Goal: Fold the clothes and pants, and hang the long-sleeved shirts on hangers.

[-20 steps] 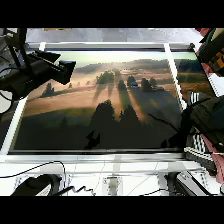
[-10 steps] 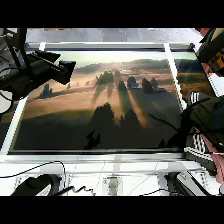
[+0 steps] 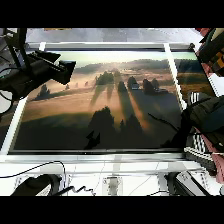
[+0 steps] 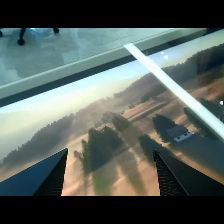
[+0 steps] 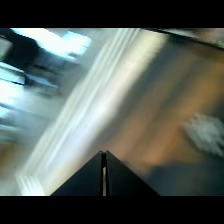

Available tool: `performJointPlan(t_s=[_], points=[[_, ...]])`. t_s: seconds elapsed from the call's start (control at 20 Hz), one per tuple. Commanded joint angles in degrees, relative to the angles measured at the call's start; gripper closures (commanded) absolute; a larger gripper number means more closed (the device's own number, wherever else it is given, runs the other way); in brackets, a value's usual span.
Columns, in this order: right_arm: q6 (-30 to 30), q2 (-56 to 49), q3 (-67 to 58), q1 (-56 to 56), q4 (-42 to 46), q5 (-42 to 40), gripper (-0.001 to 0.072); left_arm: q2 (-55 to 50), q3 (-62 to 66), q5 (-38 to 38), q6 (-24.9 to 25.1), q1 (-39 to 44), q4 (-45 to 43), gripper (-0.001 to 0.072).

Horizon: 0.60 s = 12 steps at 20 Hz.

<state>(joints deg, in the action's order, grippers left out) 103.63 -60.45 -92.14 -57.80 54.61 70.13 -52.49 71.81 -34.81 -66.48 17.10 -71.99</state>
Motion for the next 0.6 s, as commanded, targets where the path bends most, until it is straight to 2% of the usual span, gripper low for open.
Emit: performJointPlan(t_s=[0.0, 0.1, 0.2, 0.35, 0.55], points=[[-3.26, -2.97, 1.18, 1.05, 26.95, 18.05, 0.0668, 0.02, 0.00, 0.00, 0.00, -0.07, 0.00, 0.0107], [-6.34, -5.14, 4.13, 1.05, 36.06, 28.72, 0.0668, 0.02, 0.00, 0.00, 0.00, -0.07, 0.00, 0.0107], [-9.31, -6.01, 9.05, 1.05, 39.08, 34.27, 0.0669, 0.02, 0.00, 0.00, 0.00, -0.07, 0.00, 0.0107], [-9.38, -5.97, 12.02, 1.07, 37.42, 33.77, 0.0669, 0.02, 0.00, 0.00, 0.00, -0.07, 0.00, 0.0107], [-9.27, -5.84, 1.66, 1.07, 33.73, 30.12, 0.0669, 0.02, 0.00, 0.00, 0.00, -0.07, 0.00, 0.0107]])
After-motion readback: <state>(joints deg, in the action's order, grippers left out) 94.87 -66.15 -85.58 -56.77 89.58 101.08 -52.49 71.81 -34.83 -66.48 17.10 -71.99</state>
